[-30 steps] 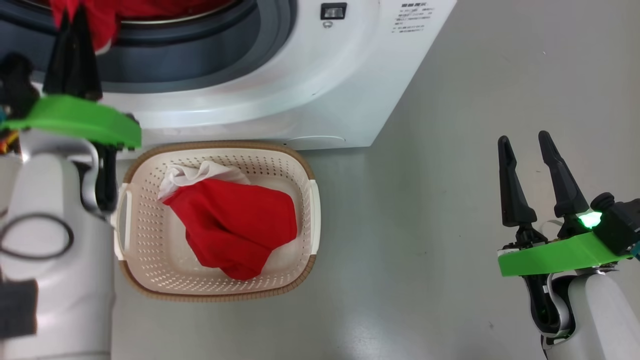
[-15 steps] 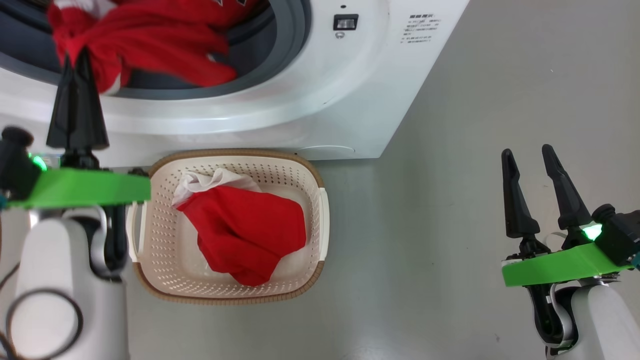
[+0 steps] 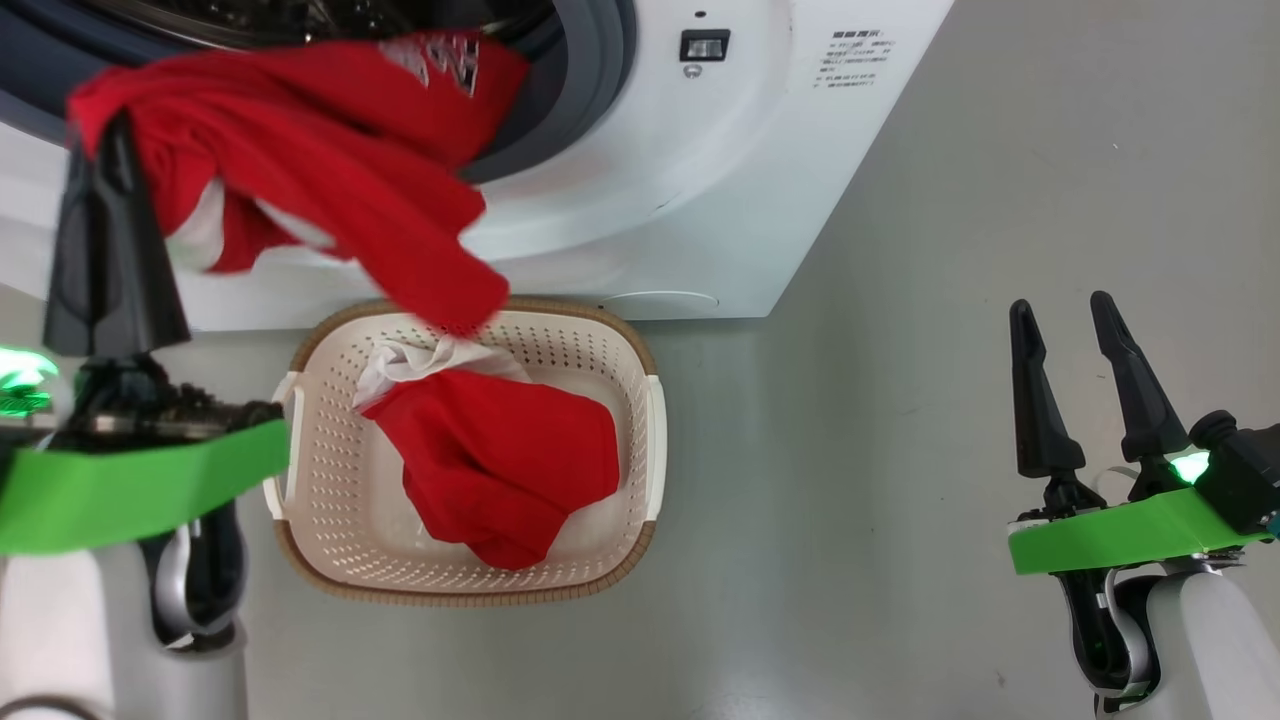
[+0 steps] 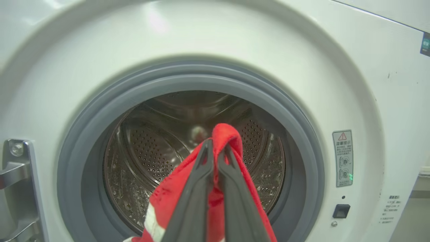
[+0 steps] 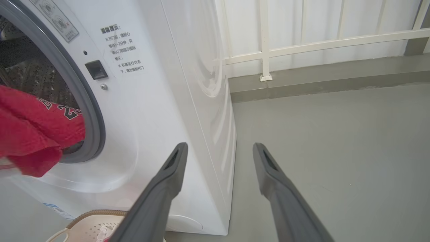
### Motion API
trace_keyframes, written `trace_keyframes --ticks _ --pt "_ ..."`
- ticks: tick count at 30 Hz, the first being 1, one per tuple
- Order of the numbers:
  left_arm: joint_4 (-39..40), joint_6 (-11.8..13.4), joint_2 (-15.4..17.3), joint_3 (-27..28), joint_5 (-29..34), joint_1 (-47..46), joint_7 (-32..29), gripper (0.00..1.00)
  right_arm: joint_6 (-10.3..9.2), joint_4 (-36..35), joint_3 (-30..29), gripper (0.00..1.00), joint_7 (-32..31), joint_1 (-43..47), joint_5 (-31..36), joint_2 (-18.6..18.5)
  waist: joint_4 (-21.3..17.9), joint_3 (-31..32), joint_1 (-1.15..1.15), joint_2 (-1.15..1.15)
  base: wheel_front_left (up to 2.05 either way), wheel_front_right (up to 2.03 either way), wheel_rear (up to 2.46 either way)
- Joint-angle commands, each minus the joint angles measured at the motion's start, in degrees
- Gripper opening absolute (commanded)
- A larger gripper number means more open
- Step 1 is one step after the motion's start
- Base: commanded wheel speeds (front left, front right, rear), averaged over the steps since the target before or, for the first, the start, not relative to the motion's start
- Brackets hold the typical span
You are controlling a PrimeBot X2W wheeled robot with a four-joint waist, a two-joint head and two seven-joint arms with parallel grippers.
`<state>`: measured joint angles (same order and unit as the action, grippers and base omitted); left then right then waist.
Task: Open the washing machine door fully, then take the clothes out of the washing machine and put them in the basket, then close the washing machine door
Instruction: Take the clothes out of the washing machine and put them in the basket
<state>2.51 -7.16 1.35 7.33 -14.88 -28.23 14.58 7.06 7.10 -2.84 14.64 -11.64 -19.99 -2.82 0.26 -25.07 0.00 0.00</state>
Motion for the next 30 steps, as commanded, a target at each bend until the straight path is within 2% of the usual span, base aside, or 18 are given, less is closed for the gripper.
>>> trace_keyframes --ticks 1,5,11,30 --pt "2.53 -0.32 1.55 1.80 -0.26 1.16 0.41 0.00 0.43 -1.30 1.26 1.00 0.36 0.80 0.67 -0.06 -0.02 -0.04 0.00 0.00 0.00 0.00 0.00" --pt "5.91 -0.21 1.54 2.00 -1.02 2.08 0.41 0.00 0.43 -1.36 1.21 1.00 0.36 0.67 0.64 -0.06 -0.03 -0.23 0.00 0.00 0.00 0.00 0.00" --pt "3.35 0.19 1.54 0.38 -0.98 3.35 0.41 0.00 0.43 -1.33 1.30 1.00 0.36 0.46 0.51 -0.06 -0.07 -0.50 0.00 0.00 0.00 0.00 0.00" --pt "-18.87 -0.29 1.53 -4.81 0.05 3.91 0.41 0.00 0.43 -1.97 1.63 1.00 0.36 -1.63 -0.22 -0.06 -1.51 -4.99 0.00 0.00 0.00 0.00 0.00"
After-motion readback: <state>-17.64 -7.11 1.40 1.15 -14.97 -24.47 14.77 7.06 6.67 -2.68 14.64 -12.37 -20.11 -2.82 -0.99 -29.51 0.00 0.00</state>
